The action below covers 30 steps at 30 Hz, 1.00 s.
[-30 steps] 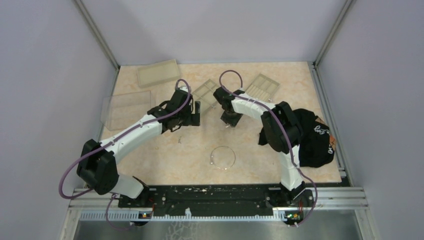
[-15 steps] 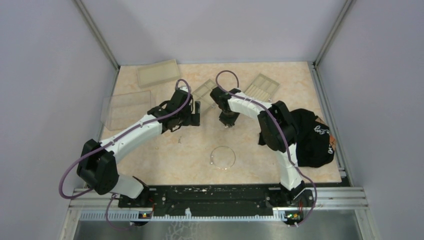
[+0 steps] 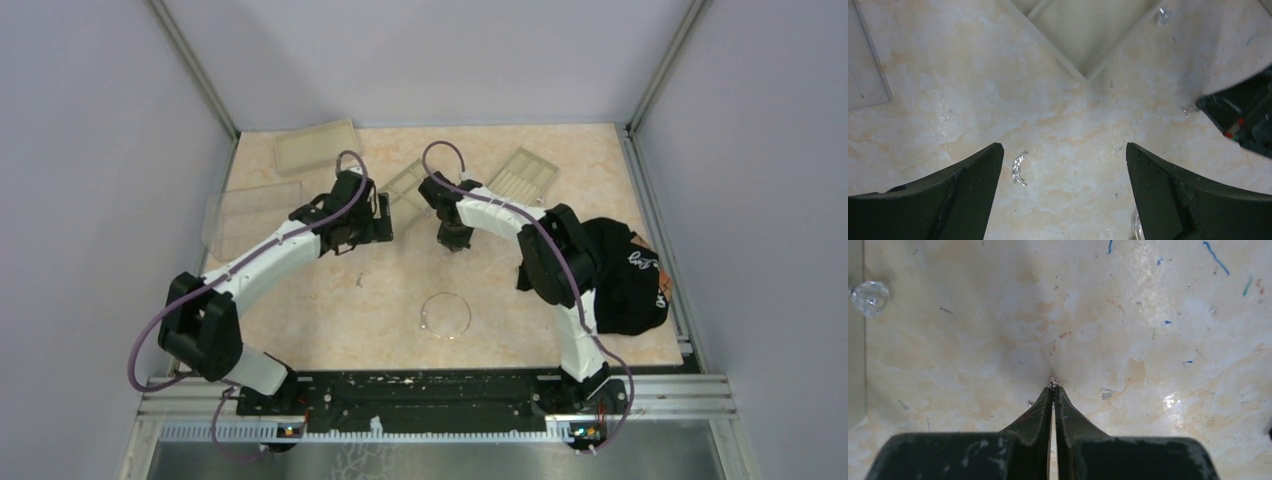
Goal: Organize the mixed jewelry
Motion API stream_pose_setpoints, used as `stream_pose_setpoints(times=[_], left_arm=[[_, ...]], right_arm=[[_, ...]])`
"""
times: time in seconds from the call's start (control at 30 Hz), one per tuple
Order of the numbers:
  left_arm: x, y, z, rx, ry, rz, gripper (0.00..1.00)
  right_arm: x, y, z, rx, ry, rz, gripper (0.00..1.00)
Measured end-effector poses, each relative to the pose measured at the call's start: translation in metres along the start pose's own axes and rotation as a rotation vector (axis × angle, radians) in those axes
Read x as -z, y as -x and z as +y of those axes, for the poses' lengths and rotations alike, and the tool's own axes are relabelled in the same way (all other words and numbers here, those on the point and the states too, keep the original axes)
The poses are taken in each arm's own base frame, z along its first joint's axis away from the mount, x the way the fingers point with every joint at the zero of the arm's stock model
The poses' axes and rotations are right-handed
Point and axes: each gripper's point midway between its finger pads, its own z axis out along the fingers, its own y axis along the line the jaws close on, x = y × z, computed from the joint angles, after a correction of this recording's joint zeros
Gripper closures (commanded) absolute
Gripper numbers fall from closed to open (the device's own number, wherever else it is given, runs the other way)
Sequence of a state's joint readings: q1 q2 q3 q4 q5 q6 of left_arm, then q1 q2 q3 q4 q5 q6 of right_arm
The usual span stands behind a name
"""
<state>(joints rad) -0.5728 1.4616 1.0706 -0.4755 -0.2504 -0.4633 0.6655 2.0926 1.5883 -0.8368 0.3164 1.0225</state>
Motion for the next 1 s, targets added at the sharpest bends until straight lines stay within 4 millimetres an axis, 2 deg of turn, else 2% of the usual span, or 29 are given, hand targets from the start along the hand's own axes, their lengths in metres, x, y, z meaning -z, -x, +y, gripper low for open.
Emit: stream_pose_setpoints(times=[0.13, 0.27, 0.43, 0.57, 0.6, 0.7, 0.87, 1.0], left_arm=[[-0.021, 0.018, 0.009, 0.093, 0.039, 0.01, 0.06], [-0.054, 0.029, 0.01, 0.169, 0.093, 0.042, 0.18], [-0.091, 0.023, 0.015, 0.223, 0.167, 0.091, 0.31], [-0.109, 0.009, 0.021, 0.248, 0.203, 0.129, 0.42], [-0.114, 0.005, 0.021, 0.252, 0.208, 0.138, 0.47], [-0.123, -0.003, 0.02, 0.267, 0.21, 0.158, 0.62], [-0.124, -0.005, 0.015, 0.269, 0.192, 0.157, 0.83], [-0.116, -0.014, 0.012, 0.236, 0.173, 0.158, 0.94]], right_arm=[[0.01, 0.001, -0.009, 0.071, 0.046, -0.025, 1.0], [0.033, 0.007, -0.018, 0.132, 0.101, -0.06, 1.0], [0.065, 0.017, -0.024, 0.18, 0.177, -0.117, 1.0], [0.082, 0.018, -0.037, 0.191, 0.201, -0.143, 1.0], [0.085, 0.017, -0.042, 0.189, 0.202, -0.147, 1.0], [0.091, 0.017, -0.053, 0.181, 0.198, -0.158, 1.0], [0.092, 0.02, -0.06, 0.172, 0.182, -0.168, 1.0], [0.092, 0.021, -0.062, 0.196, 0.178, -0.171, 1.0]])
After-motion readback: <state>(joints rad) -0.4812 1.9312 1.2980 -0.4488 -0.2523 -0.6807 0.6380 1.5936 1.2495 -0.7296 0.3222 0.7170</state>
